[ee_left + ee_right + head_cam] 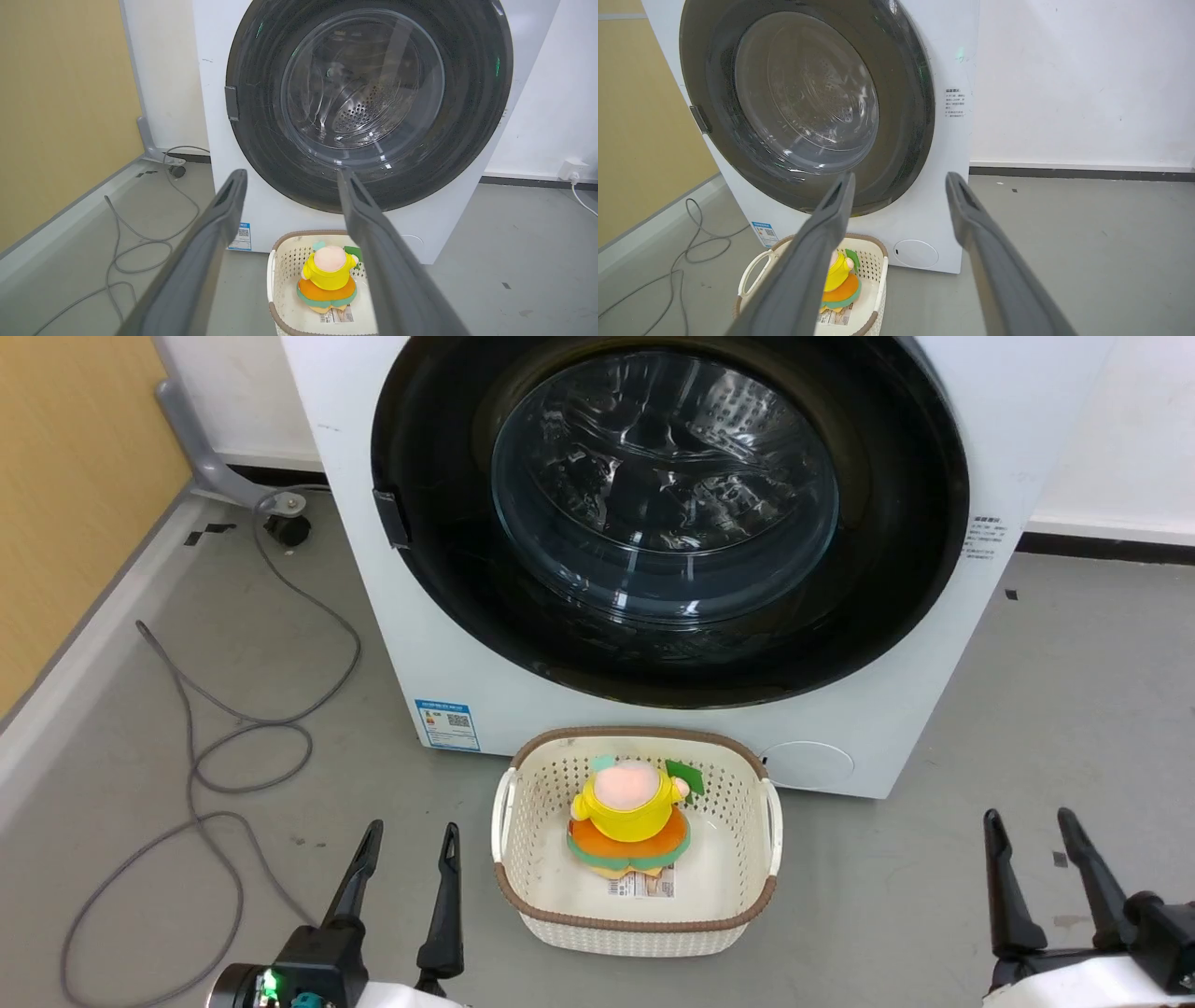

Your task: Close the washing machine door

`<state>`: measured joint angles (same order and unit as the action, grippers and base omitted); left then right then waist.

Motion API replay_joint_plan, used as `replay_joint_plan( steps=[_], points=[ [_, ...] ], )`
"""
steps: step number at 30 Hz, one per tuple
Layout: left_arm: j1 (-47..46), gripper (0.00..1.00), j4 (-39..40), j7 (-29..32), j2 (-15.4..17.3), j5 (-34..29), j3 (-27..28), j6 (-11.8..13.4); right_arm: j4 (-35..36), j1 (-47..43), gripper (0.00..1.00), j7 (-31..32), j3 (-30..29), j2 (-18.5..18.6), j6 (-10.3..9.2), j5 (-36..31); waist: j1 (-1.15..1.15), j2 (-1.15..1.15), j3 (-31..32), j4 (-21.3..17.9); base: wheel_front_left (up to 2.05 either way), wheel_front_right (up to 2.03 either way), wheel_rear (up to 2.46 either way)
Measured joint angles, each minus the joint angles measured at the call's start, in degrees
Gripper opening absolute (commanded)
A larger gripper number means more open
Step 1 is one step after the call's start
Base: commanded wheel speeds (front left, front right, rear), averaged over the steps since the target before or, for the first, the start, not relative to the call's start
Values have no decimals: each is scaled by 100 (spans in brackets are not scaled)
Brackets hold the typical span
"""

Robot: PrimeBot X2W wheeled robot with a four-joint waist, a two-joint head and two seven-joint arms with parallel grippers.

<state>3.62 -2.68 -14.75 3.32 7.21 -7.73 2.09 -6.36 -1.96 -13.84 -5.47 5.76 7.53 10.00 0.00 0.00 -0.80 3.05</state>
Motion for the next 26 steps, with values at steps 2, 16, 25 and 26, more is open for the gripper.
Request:
replay_joint_plan(
  steps=[2, 16, 25, 26],
  points=[
    [1, 100, 11, 0, -2, -21, -14, 0, 23, -32, 100, 19, -12, -46, 0, -29, 0, 0, 3, 5, 0, 0, 0],
    [1, 0, 91, 0, -22, -46, -44, -4, 113, -54, 0, 63, -38, -131, 0, -60, 0, 0, -3, -16, 0, 0, 0],
    [-1, 0, 90, 45, -27, -49, -38, -9, 111, -46, 0, 90, -20, -131, 0, -90, 0, 0, 0, -27, 0, 0, 0],
    [-1, 0, 90, 62, -27, -51, -37, -9, 112, -46, 0, 101, -18, -131, 0, -96, 0, 0, 1, -29, 0, 0, 0]
  ],
)
